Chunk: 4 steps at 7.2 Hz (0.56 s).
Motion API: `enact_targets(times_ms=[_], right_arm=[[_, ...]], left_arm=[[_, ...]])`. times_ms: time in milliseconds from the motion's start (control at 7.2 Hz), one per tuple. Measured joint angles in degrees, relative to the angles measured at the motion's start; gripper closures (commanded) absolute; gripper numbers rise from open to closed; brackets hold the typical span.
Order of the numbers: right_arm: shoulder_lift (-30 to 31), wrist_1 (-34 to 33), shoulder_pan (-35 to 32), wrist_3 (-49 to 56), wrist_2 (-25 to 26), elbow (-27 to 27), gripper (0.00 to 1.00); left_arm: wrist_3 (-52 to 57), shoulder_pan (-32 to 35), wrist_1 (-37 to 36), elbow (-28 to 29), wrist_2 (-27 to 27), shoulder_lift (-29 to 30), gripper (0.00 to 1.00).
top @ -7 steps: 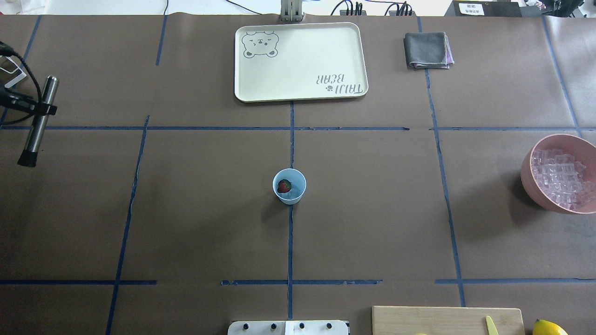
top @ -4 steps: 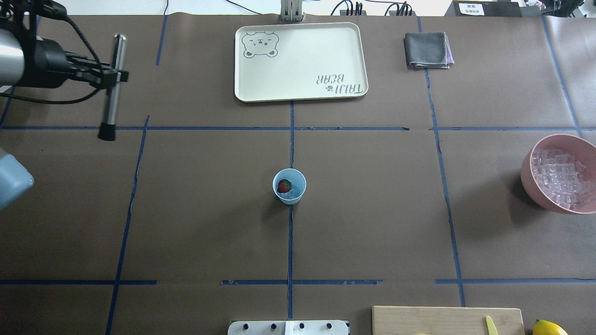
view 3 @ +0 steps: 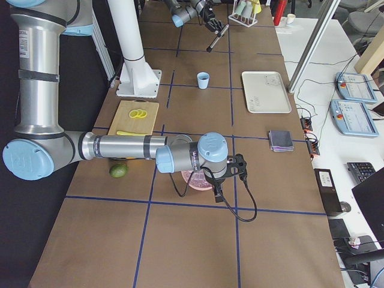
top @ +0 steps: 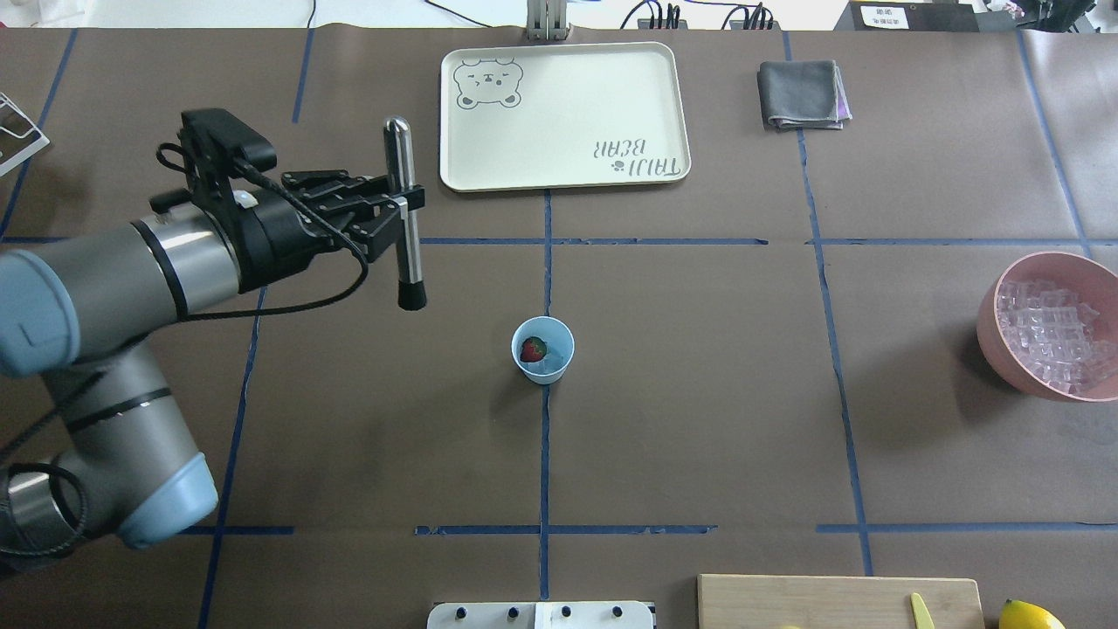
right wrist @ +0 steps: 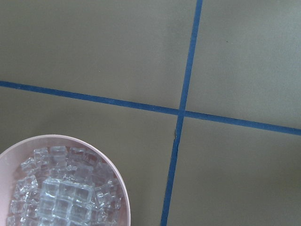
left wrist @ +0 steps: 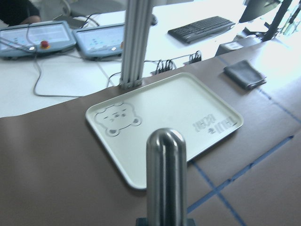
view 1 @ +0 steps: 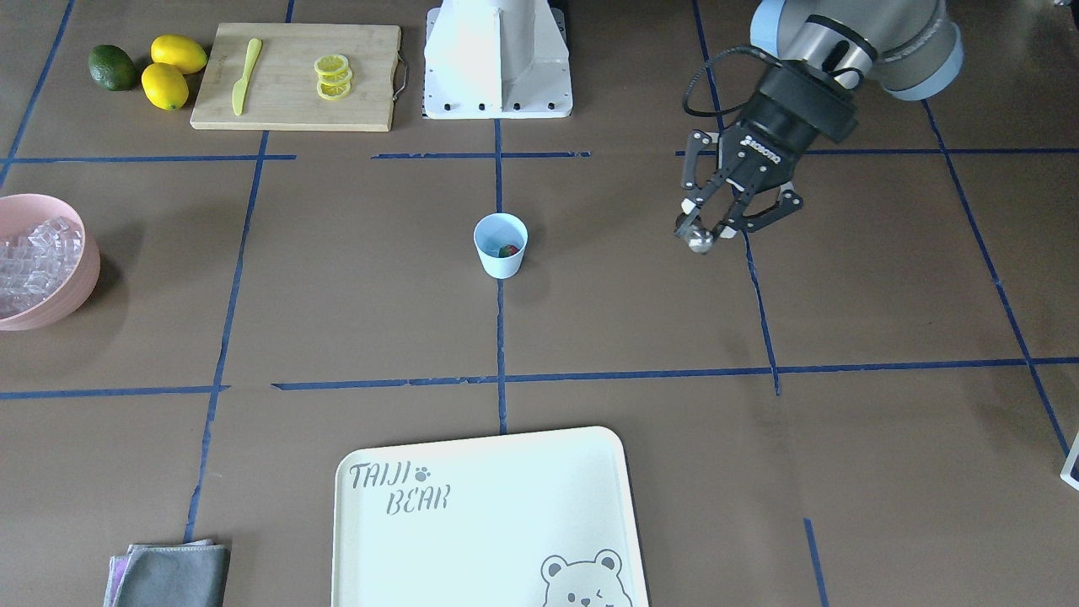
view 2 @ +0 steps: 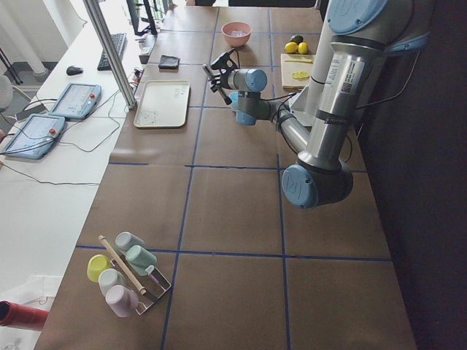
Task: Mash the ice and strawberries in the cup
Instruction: 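Carry the pestle with the left gripper and lower it into the cup, then press the pestle down into the cup with the left gripper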
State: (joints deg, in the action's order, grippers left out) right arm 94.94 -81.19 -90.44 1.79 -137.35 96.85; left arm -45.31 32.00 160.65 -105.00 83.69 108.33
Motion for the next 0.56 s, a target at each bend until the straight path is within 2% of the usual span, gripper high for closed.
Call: enact_targets(times_ms=[278, 556], right_arm=[[0.01, -0.19, 1.19, 0.12, -0.02, 0.01, 0.01], [0.12, -1.74, 2.33, 0.29, -0.02, -0.04, 0.01]], left_arm=[[0.19, -6.93, 14.11, 8.25, -9.75, 4.47, 1.0], [1.6, -9.0, 25.73, 15.69, -13.15, 7.22, 1.0]])
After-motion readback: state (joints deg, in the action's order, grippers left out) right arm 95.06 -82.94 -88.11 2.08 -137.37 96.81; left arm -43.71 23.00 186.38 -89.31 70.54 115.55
